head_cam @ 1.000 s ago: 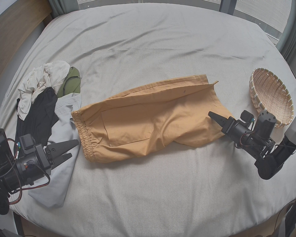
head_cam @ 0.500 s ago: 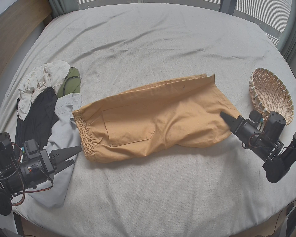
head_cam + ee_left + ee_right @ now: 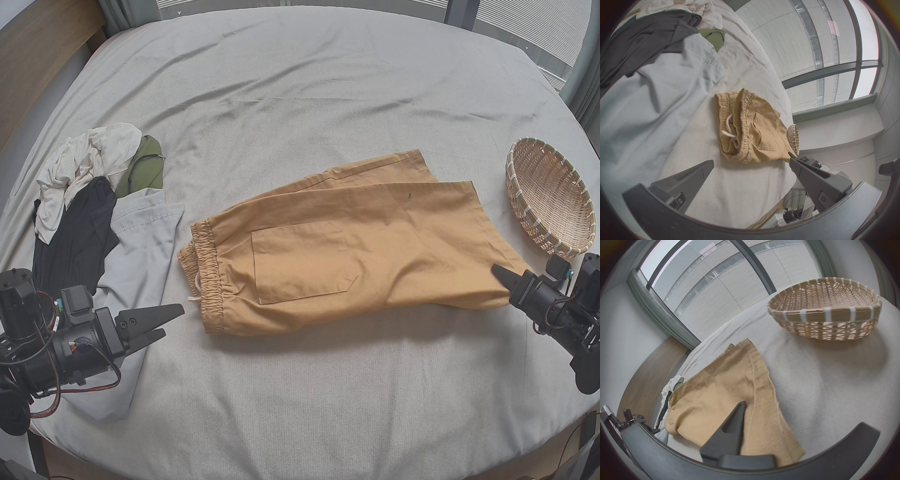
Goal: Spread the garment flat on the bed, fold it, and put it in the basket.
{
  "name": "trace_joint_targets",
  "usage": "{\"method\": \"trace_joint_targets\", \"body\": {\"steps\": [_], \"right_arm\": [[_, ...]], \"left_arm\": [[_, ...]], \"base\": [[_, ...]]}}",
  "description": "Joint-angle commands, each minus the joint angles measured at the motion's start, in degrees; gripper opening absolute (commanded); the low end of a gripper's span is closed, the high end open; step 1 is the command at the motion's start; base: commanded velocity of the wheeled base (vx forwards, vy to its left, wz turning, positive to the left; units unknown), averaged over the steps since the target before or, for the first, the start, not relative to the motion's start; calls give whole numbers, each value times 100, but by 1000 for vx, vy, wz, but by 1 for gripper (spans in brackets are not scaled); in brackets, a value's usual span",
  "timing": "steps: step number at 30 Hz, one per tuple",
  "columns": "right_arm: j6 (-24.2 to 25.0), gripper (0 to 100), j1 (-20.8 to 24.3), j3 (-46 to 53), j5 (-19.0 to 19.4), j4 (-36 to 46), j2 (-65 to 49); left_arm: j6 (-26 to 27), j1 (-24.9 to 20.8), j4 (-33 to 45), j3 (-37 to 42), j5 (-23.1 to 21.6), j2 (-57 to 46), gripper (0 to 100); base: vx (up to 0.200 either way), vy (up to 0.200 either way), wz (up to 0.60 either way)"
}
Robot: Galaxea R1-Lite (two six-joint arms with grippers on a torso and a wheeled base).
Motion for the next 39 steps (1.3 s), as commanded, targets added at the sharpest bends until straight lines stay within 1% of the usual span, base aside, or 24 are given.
{"method": "trace_joint_targets", "body": {"steps": [1, 6, 14, 15, 17, 20, 23, 27, 32, 38, 39], "right_arm": [[-36, 0, -72, 158, 7, 5, -204], [-36, 0, -19, 105, 174, -118, -186], [-27, 0, 16, 114, 227, -109, -98], [-27, 100, 25, 114, 254, -118, -98], [-18, 100, 34, 105, 262, -118, -98], [-18, 100, 95, 114, 262, -118, -107], [-27, 100, 139, 114, 254, -127, -160], [-10, 100, 139, 167, 262, -127, -379], [-10, 100, 139, 263, 271, -127, -626], [-18, 100, 183, 255, 271, -118, -801], [-10, 100, 227, 255, 271, -118, -854]], "left_arm": [[19, -65, -12, -108, 10, 284, 100], [46, -39, -135, -116, 19, 530, 100], [54, -56, -310, -178, 37, 811, 100], [63, -56, -354, -213, 45, 890, 100], [116, -56, -442, -283, 116, 1048, 100], [221, -65, -732, -450, 467, 1479, 100], [204, -135, -1005, -644, 661, 1813, 100], [160, -267, -1251, -890, 722, 2156, 100], [169, -390, -1260, -1241, 749, 2534, 100], [160, -478, -1260, -1628, 924, 2701, 100], [151, -548, -1260, -1751, 986, 2718, 100]], "base": [[0, 0, 0], [0, 0, 0], [0, 0, 0], [0, 0, 0], [0, 0, 0], [0, 0, 0], [0, 0, 0], [0, 0, 0], [0, 0, 0], [0, 0, 0], [0, 0, 0]]}}
